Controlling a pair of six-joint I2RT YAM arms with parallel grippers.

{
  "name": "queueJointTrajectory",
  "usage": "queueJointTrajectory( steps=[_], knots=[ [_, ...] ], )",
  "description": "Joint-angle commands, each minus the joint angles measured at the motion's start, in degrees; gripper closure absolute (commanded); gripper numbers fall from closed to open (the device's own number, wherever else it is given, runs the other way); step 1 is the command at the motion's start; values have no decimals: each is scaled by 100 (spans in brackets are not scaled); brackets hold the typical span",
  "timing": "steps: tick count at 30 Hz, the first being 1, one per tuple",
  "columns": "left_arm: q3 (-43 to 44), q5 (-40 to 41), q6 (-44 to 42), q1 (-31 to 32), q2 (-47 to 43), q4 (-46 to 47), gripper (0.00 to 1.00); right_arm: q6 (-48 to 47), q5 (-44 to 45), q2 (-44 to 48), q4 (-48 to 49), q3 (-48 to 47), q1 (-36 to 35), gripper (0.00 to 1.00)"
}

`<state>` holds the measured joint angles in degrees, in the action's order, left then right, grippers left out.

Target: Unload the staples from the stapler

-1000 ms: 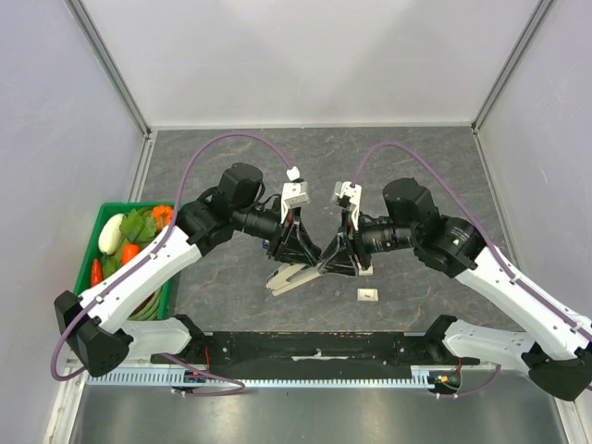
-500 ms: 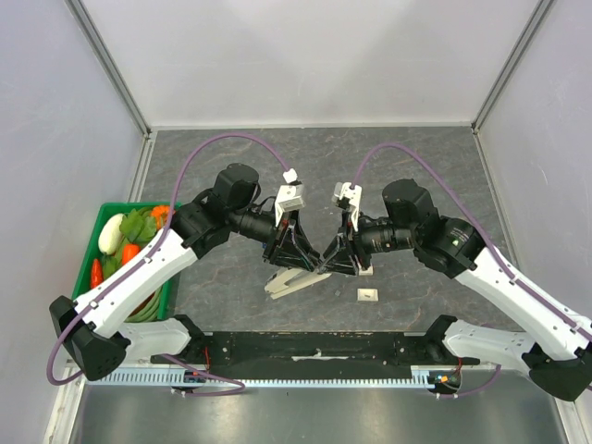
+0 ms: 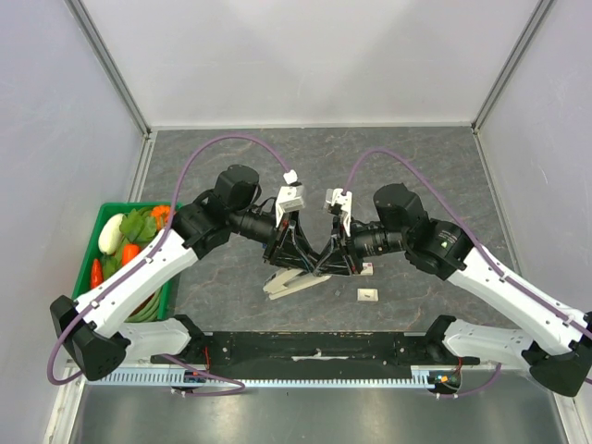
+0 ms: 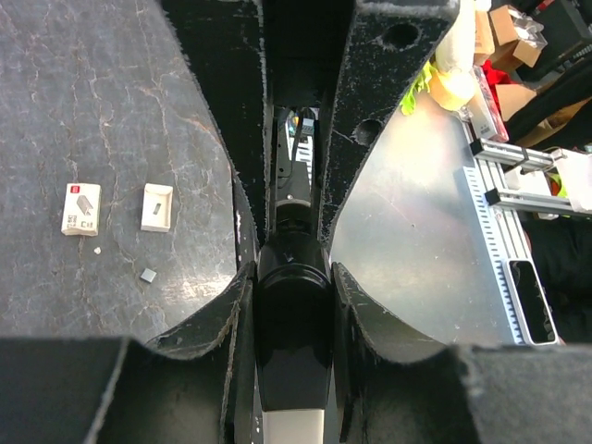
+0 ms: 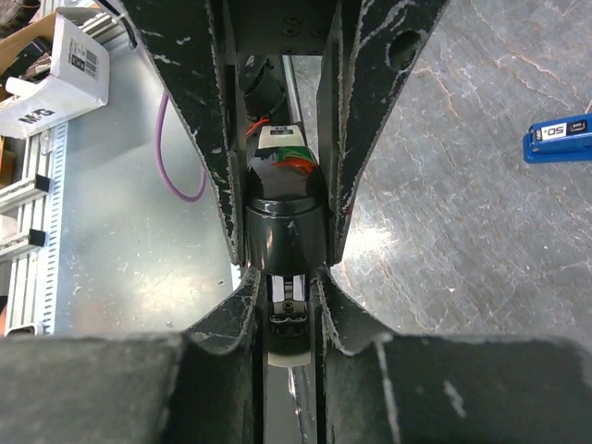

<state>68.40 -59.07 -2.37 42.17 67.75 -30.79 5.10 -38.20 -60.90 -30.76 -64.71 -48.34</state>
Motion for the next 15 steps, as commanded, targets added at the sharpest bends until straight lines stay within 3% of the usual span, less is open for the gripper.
queueJointTrajectory(
  steps=[1, 9, 15],
  knots=[
    [34, -9, 473, 19, -261, 1081, 98, 113, 14, 131, 175, 344, -97, 83],
    [-555, 1475, 1624, -25, -710, 2891, 98, 904, 198, 1018, 1124, 1706, -106, 99],
    [-1144, 2793, 2231, -95, -956, 3999, 98, 1387, 532, 1441, 1686, 2286, -97, 100]
  ],
)
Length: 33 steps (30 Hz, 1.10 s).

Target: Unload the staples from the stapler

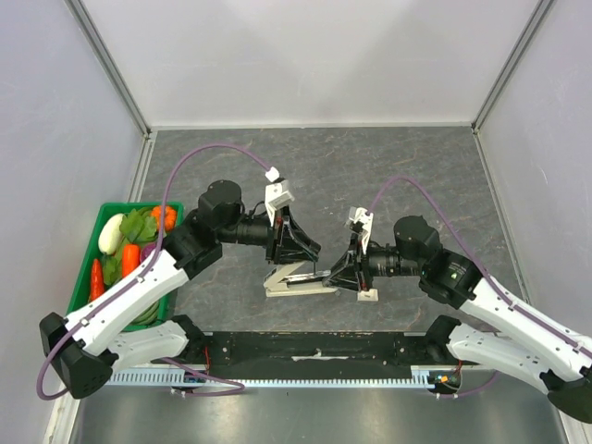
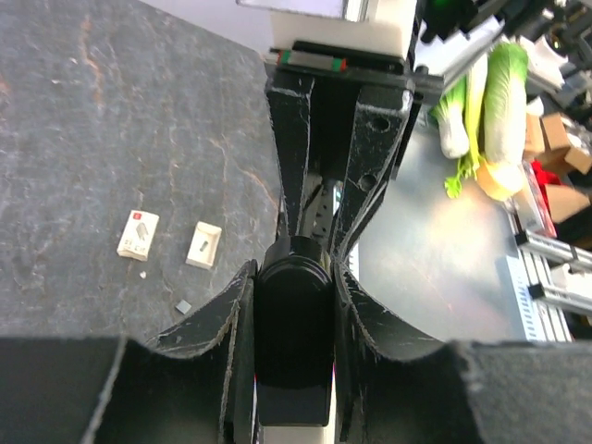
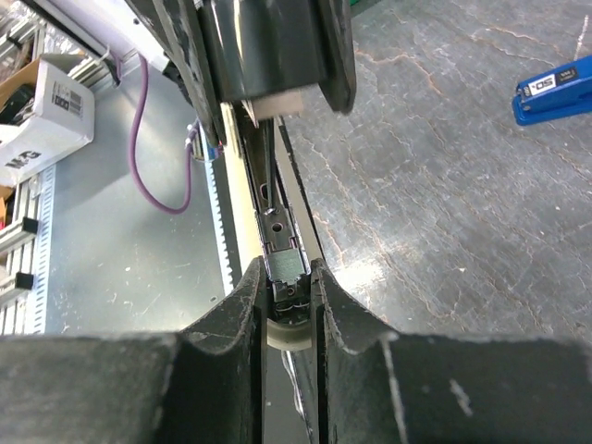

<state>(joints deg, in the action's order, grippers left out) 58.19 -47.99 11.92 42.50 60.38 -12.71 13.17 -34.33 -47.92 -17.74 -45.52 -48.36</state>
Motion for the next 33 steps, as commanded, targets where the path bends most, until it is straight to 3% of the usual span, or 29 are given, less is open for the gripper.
queueJointTrajectory(
  steps=[1, 11, 22, 27, 33],
  knots=[
    [-237, 1983, 933, -145, -272, 2368, 98, 721, 180, 195, 585, 499, -95, 100],
    [-862, 4673, 1778, -198, -220, 3406, 98, 2092, 374, 82, 2721, 1765, -112, 100],
    [-1012, 6292, 2367, -93, 658, 3749, 98, 2866, 866, -955, 4348, 2029, -323, 100],
    [-1029, 6398, 2341, -58, 984, 3881, 98, 2604, 1068, -1184, 4052, 1749, -350, 100],
    [-959, 6319, 2113, -58, 906, 3689, 98, 1901, 1647, -869, 2664, 1081, -341, 100]
  ],
)
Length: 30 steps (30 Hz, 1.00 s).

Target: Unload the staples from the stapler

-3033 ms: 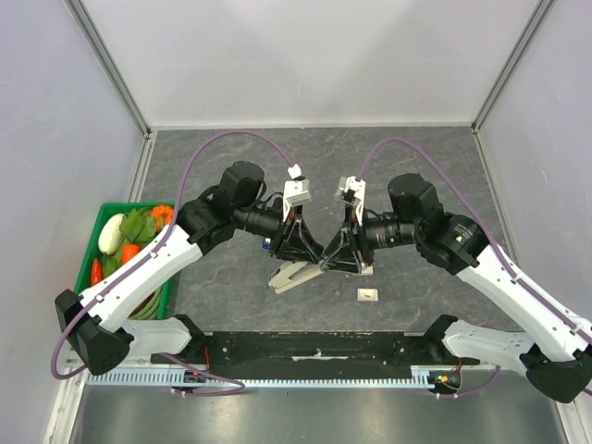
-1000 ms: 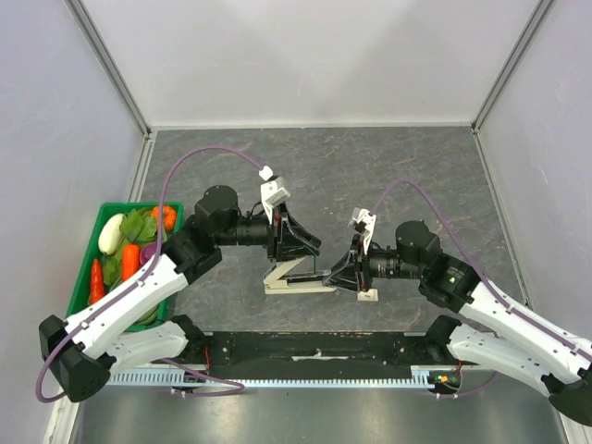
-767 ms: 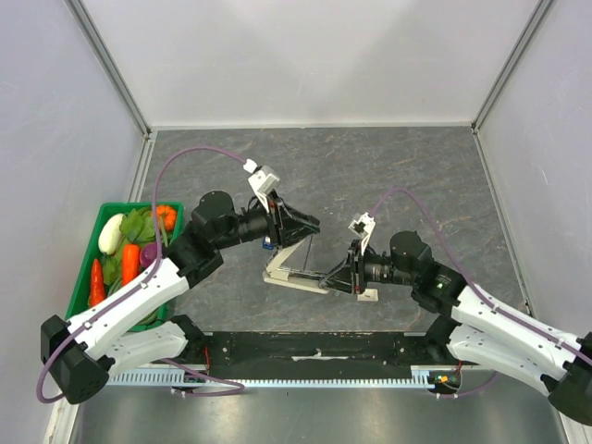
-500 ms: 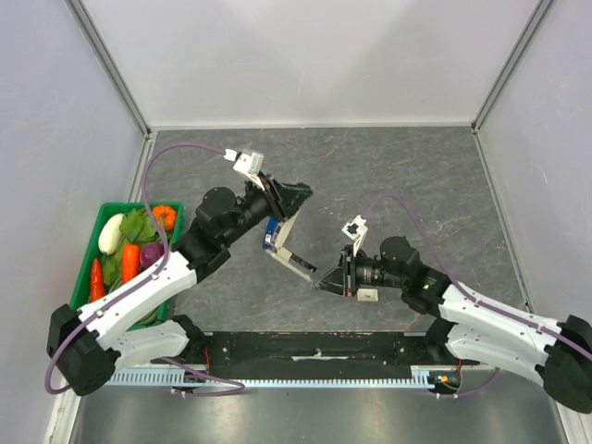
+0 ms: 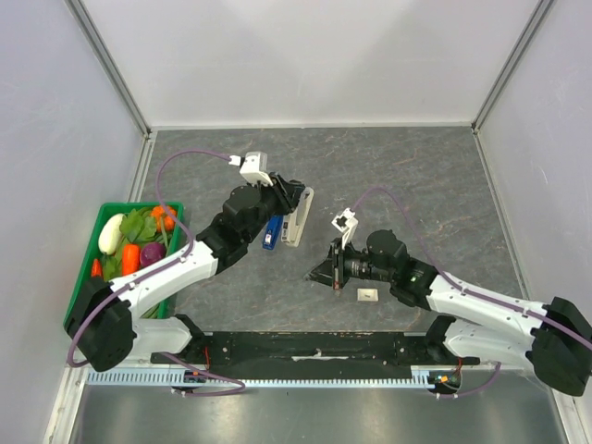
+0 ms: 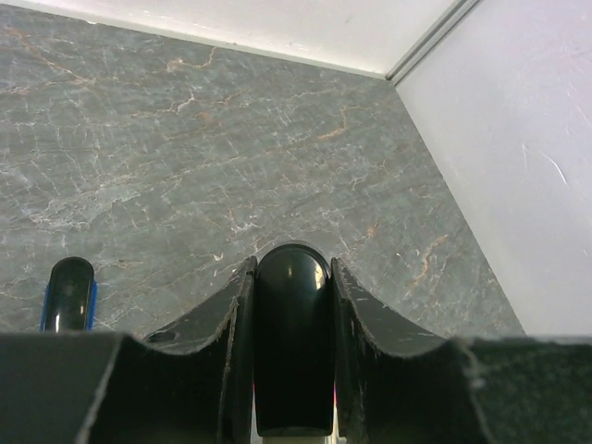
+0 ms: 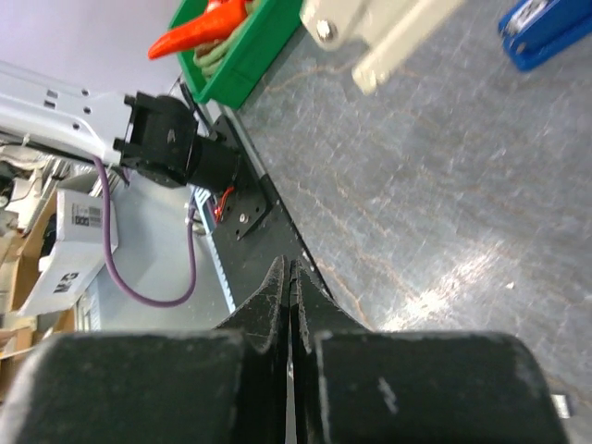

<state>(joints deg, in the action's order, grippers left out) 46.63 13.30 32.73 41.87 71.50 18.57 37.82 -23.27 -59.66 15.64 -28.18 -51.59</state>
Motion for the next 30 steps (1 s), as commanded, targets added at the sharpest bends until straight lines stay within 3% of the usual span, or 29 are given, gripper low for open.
queueJointTrajectory(
  steps=[1, 8, 10, 14, 17, 25, 30],
  knots=[
    [232, 130, -12, -3, -251, 491, 98, -679, 690, 375, -989, -758, -9, 100],
    [513, -783, -407, 6, -339, -45, 98, -1469, 1781, 526, -2354, -1689, -17, 98],
    [619, -1275, -548, 6, -365, -256, 98, -1672, 1791, 508, -2609, -1961, -17, 91],
    [838, -2470, -820, 6, -514, -739, 98, -1962, 1782, 578, -3162, -2410, -17, 59],
    [961, -3173, -1075, 6, -699, -1187, 98, -2156, 1843, 780, -3636, -2753, -17, 50],
    [1261, -5274, -1480, 14, -1051, -2067, 98, -2753, 1045, 1018, -4709, -3535, -17, 35],
    [1252, -6469, -1524, 6, -1174, -2085, 98, -2895, 298, 991, -4825, -3668, -17, 32]
  ],
)
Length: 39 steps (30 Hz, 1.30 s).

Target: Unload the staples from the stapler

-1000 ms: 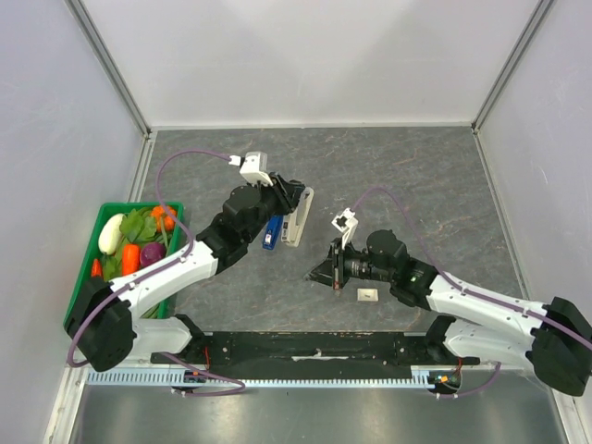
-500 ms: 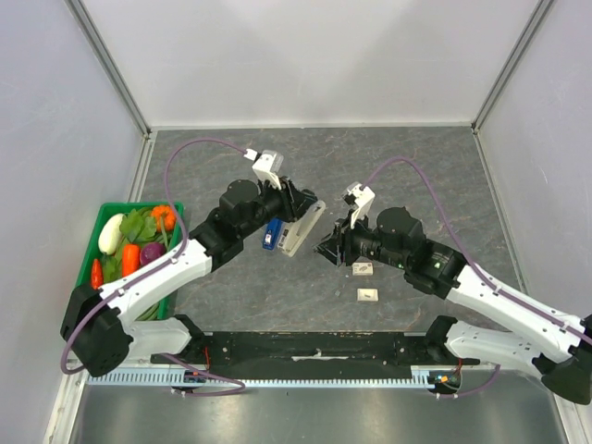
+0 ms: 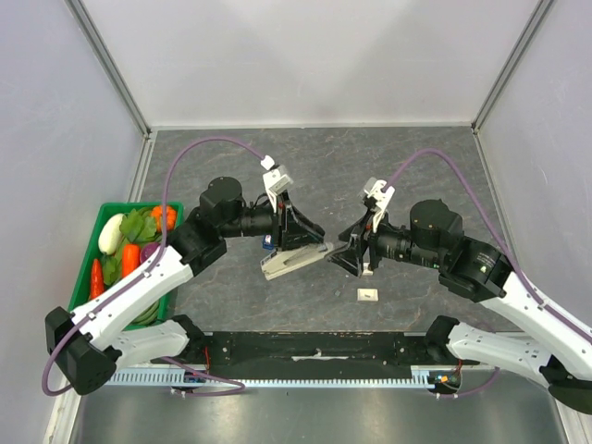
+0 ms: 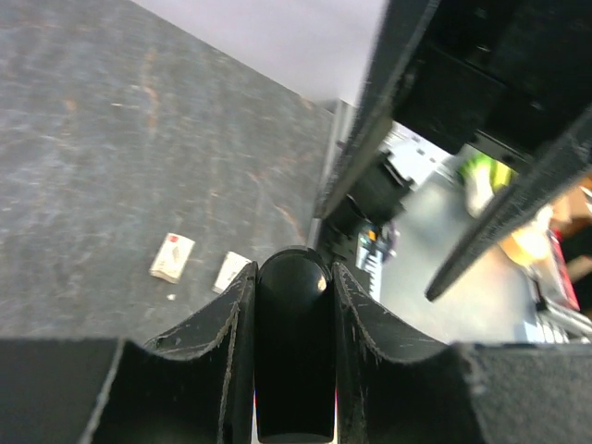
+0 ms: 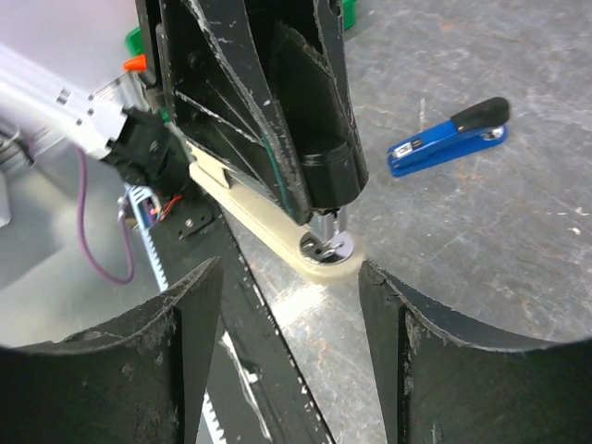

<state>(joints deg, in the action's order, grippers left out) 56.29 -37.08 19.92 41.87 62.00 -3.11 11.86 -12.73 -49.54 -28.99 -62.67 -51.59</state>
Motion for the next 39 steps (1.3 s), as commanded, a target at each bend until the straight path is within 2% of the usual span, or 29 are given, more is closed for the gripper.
queueJointTrajectory(
  steps=[1, 7, 18, 23, 28, 32, 39],
  knots=[
    [286, -1512, -252, 6, -249, 66, 98, -289, -818, -38, -353, -210, -17, 32],
    [207, -2031, -199, 23, -381, 162, 98, -193, -1152, -126, -151, -96, -17, 32],
    [84, -2154, -85, 85, -355, 478, 98, 132, -1512, -346, 596, 168, -26, 35],
    [84, -2154, 20, 94, -338, 636, 98, 273, -1653, -416, 886, 317, -26, 44],
    [66, -2172, 108, 129, -311, 777, 98, 396, -1759, -337, 1158, 580, -26, 60],
    [-30, -1935, 336, 120, -320, 1145, 98, 624, -1970, -232, 1544, 949, -35, 69],
    [-276, -1346, 1126, 120, -285, 2375, 98, 1073, -2075, 58, 2283, 1863, -96, 70]
  ],
)
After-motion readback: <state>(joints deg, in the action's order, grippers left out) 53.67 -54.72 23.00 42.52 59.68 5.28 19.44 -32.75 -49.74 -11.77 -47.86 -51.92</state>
